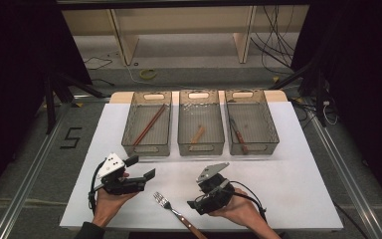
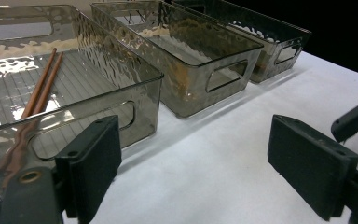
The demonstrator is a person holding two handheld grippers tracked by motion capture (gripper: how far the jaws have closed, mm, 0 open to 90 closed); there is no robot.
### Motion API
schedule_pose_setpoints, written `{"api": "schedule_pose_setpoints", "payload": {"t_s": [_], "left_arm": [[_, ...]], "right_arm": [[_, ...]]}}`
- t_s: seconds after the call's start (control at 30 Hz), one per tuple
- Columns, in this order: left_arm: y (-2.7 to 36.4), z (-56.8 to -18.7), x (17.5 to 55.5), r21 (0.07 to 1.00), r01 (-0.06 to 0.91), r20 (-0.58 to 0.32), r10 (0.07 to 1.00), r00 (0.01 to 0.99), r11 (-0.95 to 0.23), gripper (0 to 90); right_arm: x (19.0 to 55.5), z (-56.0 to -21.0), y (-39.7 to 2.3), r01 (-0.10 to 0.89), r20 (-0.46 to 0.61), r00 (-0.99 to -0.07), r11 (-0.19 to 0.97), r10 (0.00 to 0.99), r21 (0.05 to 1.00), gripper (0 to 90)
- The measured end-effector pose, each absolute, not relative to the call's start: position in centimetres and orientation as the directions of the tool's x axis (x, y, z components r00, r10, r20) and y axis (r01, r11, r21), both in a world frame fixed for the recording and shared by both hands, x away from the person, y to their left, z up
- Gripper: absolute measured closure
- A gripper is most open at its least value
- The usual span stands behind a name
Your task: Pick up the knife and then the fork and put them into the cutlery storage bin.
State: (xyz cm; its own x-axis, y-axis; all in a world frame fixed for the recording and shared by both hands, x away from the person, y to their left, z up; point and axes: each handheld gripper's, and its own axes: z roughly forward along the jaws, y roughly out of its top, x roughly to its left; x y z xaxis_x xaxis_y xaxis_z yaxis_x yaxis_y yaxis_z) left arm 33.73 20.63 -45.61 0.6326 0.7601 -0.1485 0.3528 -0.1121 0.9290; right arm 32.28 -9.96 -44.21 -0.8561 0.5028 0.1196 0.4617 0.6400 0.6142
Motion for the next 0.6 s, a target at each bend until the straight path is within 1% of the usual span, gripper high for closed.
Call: {"api": "schedule_pose_setpoints", "payload": {"t_s": [0.3, 0.37, 0.6], "left_arm": [[20.6, -45.6, 33.7, 0.929, 0.354, -0.149, 0.760, 0.632, -0.112, 16.8], [20.6, -45.7, 33.7, 0.928, 0.354, -0.148, 0.760, 0.632, -0.113, 16.8], [20.6, -45.7, 33.8, 0.928, 0.355, -0.148, 0.760, 0.633, -0.114, 16.8]], "right_arm": [[31.3, -45.2, -8.5, 0.443, 0.133, -0.877, 0.672, 0.462, 0.594, 32.6], [30.9, -45.5, -8.1, 0.429, 0.118, -0.884, 0.687, 0.452, 0.586, 32.8], [30.1, -46.0, -7.2, 0.402, 0.108, -0.902, 0.721, 0.418, 0.565, 37.4]]}}
